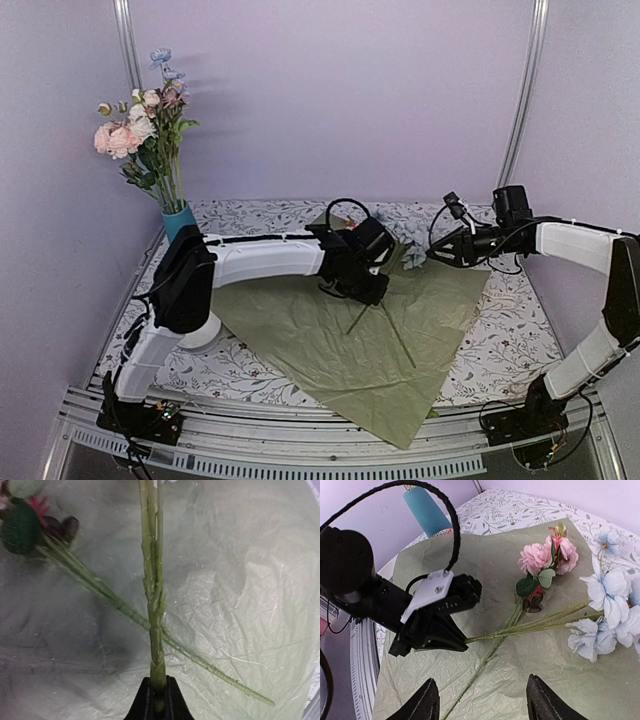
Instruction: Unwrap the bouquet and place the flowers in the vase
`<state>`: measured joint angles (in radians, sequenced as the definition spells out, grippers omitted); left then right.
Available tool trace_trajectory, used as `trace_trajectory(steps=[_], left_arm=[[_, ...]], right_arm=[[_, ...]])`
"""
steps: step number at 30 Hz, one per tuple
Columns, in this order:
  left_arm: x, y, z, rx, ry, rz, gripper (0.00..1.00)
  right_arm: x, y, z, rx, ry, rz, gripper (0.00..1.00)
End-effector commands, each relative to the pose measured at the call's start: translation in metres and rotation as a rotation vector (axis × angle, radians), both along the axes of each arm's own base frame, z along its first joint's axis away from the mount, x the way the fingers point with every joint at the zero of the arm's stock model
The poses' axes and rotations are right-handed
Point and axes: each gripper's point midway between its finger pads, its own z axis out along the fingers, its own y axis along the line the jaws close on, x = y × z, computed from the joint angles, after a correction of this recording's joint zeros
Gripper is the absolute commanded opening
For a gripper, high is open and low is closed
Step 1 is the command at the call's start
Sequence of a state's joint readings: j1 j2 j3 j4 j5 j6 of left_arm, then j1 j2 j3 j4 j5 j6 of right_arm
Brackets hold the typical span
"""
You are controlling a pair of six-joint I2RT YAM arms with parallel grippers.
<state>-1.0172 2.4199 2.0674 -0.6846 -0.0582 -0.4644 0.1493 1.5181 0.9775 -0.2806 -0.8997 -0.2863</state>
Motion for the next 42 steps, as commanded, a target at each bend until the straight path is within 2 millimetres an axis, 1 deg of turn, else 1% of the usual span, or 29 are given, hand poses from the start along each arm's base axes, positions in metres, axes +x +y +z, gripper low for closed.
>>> trace_trajectory(steps=[1,4,6,7,10,11,13,16,21,25,27,30,31,34,36,37,38,39,41,42], left_arm=[[0.025,-0.007,0.113,-0.316,-0.087,0.042,0.0],[0.03,-0.005,0.154,-0.496,-0.127,0.05,0.0],[0.029,-0.004,0.183,-0.634,-0.17,0.03,0.0],[0.028,-0.003,0.198,-0.705,-0.199,0.026,0.0],[0.017,0.01,0.251,-0.937,-0.318,-0.001,0.0],[0.014,0.017,0.261,-1.003,-0.354,0.004,0.0],[0.011,0.025,0.274,-1.076,-0.391,0.009,0.0],[0.007,0.031,0.285,-1.15,-0.425,0.0,0.0],[-0.007,0.043,0.301,-1.295,-0.453,-0.027,0.0],[-0.016,0.048,0.31,-1.363,-0.456,-0.057,0.0],[-0.017,0.05,0.312,-1.381,-0.456,-0.055,0.0],[-0.018,0.05,0.312,-1.393,-0.447,-0.061,0.0],[-0.018,0.05,0.311,-1.396,-0.442,-0.063,0.0],[-0.019,0.05,0.31,-1.404,-0.435,-0.064,0.0],[-0.019,0.05,0.308,-1.402,-0.431,-0.063,0.0],[-0.019,0.05,0.307,-1.401,-0.429,-0.061,0.0],[-0.019,0.05,0.306,-1.401,-0.429,-0.061,0.0],[-0.019,0.05,0.305,-1.399,-0.428,-0.063,0.0],[-0.02,0.05,0.303,-1.395,-0.427,-0.065,0.0],[-0.021,0.051,0.303,-1.395,-0.431,-0.073,0.04]], right_arm=[[-0.002,0.002,0.051,0.048,-0.078,0.021,0.61],[-0.006,0.005,0.067,0.072,-0.086,0.04,0.62],[-0.009,0.008,0.075,0.099,-0.075,0.06,0.64],[-0.012,0.011,0.08,0.117,-0.073,0.074,0.65],[-0.018,0.023,0.091,0.167,-0.049,0.124,0.71],[-0.022,0.029,0.095,0.184,-0.045,0.148,0.72],[-0.028,0.041,0.1,0.207,-0.039,0.188,0.73],[-0.039,0.066,0.104,0.222,-0.039,0.252,0.74],[-0.051,0.102,0.101,0.224,-0.023,0.339,0.74],[-0.059,0.123,0.088,0.21,0.011,0.38,0.74],[-0.063,0.13,0.085,0.209,0.012,0.401,0.74],[-0.071,0.141,0.083,0.207,0.003,0.436,0.69],[-0.072,0.142,0.082,0.208,0.001,0.443,0.67],[-0.077,0.145,0.084,0.223,0.007,0.47,0.5],[-0.079,0.145,0.086,0.233,0.004,0.483,0.34],[-0.081,0.145,0.086,0.236,0.006,0.491,0.2],[-0.082,0.144,0.086,0.238,0.004,0.498,0.09],[-0.083,0.144,0.085,0.238,0.007,0.502,0.02],[-0.085,0.143,0.082,0.233,0.006,0.51,0.0],[-0.085,0.142,0.079,0.226,0.009,0.507,0.0]])
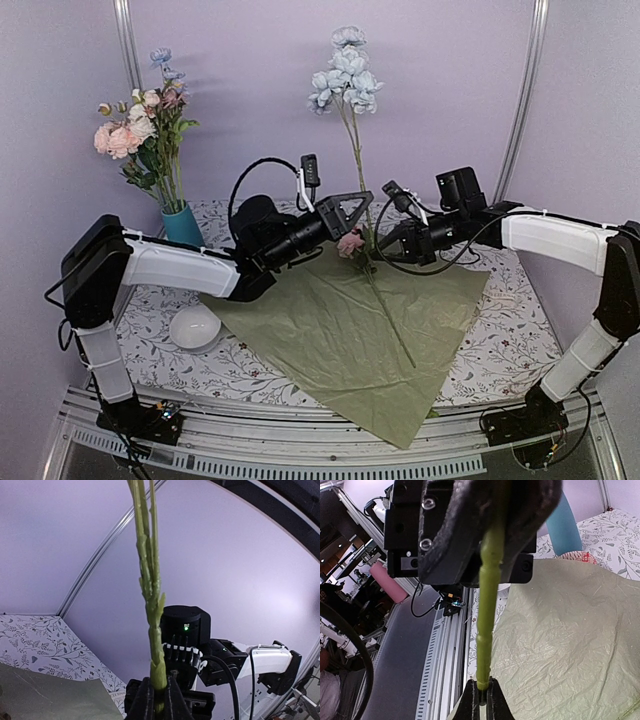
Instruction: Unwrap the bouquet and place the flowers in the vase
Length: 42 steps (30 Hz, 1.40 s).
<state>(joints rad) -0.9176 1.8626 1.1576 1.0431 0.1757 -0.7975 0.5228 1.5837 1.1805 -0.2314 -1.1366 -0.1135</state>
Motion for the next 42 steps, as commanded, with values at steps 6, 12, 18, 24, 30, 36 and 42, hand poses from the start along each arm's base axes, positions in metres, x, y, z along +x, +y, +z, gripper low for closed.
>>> trace_trajectory(steps=[6,12,18,24,30,36,42], left_arm=[[-0.005,0.024,0.023,-0.021,-0.085,0.036,0.47],[0.014,0.042,0.032,0.049,-0.129,0.105,0.55],[0.04,0.047,0.033,0.1,-0.094,0.144,0.57],[0.052,0.038,0.033,0.113,-0.067,0.125,0.53],[0.06,0.032,0.031,0.119,-0.049,0.085,0.35],[0.063,0.034,0.033,0.111,-0.039,0.055,0.09],[0.053,0.04,0.048,0.147,-0.079,0.039,0.0]], right_arm=[[-0.003,-0.008,-0.025,-0.077,-0.069,0.006,0.0],[-0.01,-0.015,-0.045,-0.129,-0.076,0.01,0.0],[-0.012,-0.017,-0.053,-0.149,-0.084,0.011,0.0],[-0.012,-0.017,-0.059,-0.164,-0.078,0.01,0.0],[-0.01,-0.017,-0.064,-0.18,-0.082,0.008,0.0],[-0.01,-0.02,-0.07,-0.199,-0.102,-0.004,0.0],[-0.008,-0.029,-0.077,-0.228,-0.146,-0.047,0.45]])
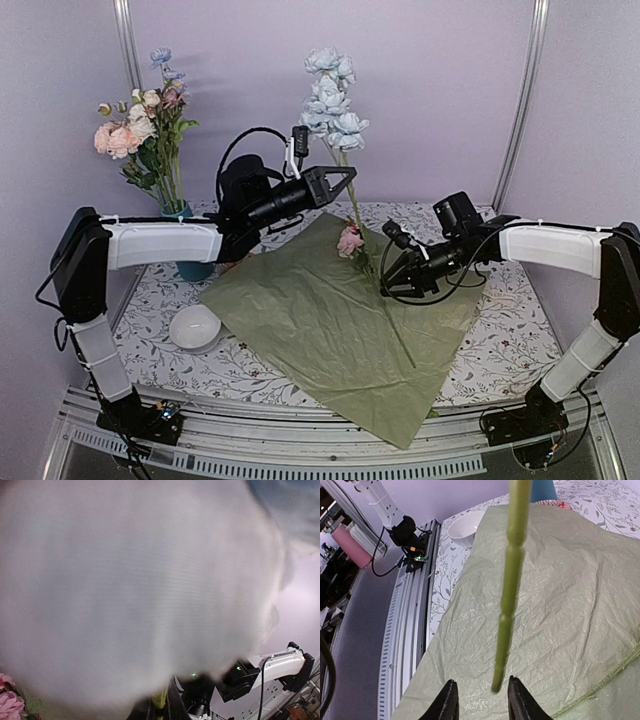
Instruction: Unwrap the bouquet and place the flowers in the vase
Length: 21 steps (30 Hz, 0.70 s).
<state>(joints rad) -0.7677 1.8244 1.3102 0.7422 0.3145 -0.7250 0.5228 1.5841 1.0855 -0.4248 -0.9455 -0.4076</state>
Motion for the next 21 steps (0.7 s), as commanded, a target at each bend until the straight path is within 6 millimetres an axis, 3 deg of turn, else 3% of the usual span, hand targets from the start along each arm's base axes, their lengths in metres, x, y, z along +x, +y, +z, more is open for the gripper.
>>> trace_trajectory(steps=[1,5,10,14,21], left_arm=[[-0.004,0.014,0.031,0.022,-0.068,0.002,0.0],[-0.015,0.025,0.036,0.111,-0.092,0.008,0.0],[-0.031,0.054,0.04,0.275,-0.162,0.088,0.0],[-0.041,0.09,0.047,0.387,-0.208,0.207,0.0],[-0.052,0.164,0.072,0.509,-0.252,0.45,0.0]], right_arm=[[-0.001,-0.009,0.0,0.0,-0.066,-0.015,0.49],[0.009,-0.028,0.002,0.033,-0.088,-0.071,0.57],[0.052,-0.064,-0.001,0.012,-0.105,-0.237,0.58],[0.067,-0.082,-0.003,-0.003,-0.117,-0.312,0.58],[0.07,-0.085,-0.005,-0.01,-0.123,-0.323,0.58]])
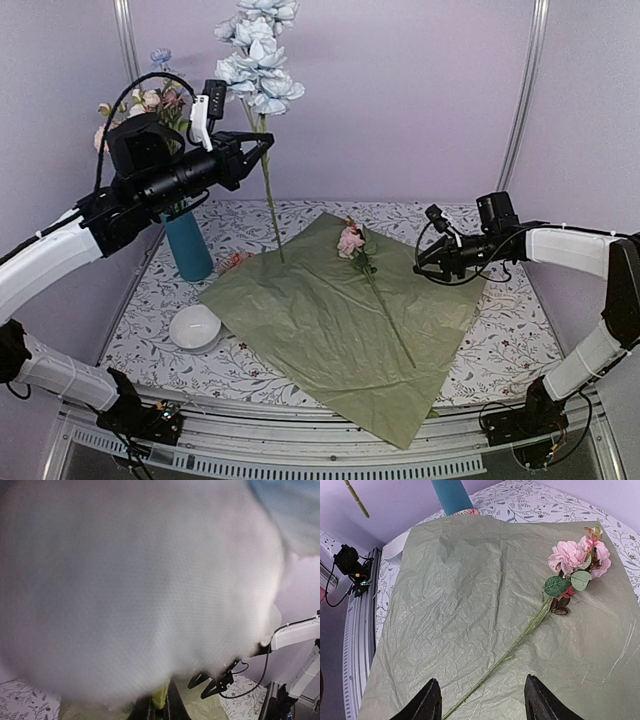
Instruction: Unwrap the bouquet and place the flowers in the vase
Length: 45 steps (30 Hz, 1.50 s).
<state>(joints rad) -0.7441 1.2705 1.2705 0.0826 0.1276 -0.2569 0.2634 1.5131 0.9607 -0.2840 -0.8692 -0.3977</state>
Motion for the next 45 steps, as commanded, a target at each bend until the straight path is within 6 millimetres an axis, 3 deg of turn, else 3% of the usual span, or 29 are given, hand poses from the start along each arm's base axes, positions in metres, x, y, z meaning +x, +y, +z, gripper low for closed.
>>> trace_trajectory(steps=[1,6,11,15,24,29,37,45], left_arm=[[0.013,0.055,-0.017,0.159,-0.008,0.233,0.0],[0.028,0.114,-0.009,0.174,-0.013,0.467,0.0],[0.054,0.172,-0.008,0.188,-0.004,0.657,0.0],[0.074,0.215,0.004,0.188,-0.028,0.785,0.0],[0.098,0.271,0.059,0.169,-0.147,0.957,0.0],[0.108,0.286,0.065,0.113,-0.189,0.978,0.0],[0.135,0.299,0.026,0.042,-0.155,0.939,0.0],[0.151,0.304,-0.045,0.026,-0.038,0.918,0.0]], right_arm=[[0.002,-0.001,0.007,0.005,-0.031,-0.01,0.58],[0.002,-0.003,0.008,-0.004,-0.042,-0.019,0.58],[0.003,-0.005,0.008,-0.006,-0.047,-0.027,0.58],[0.004,-0.007,0.008,-0.007,-0.047,-0.033,0.58],[0.006,-0.013,0.011,-0.009,-0.058,-0.054,0.59],[0.007,-0.016,0.011,-0.009,-0.058,-0.061,0.58],[0.008,-0.019,0.008,-0.011,-0.051,-0.07,0.59],[0.01,-0.022,0.005,-0.013,-0.044,-0.076,0.59]])
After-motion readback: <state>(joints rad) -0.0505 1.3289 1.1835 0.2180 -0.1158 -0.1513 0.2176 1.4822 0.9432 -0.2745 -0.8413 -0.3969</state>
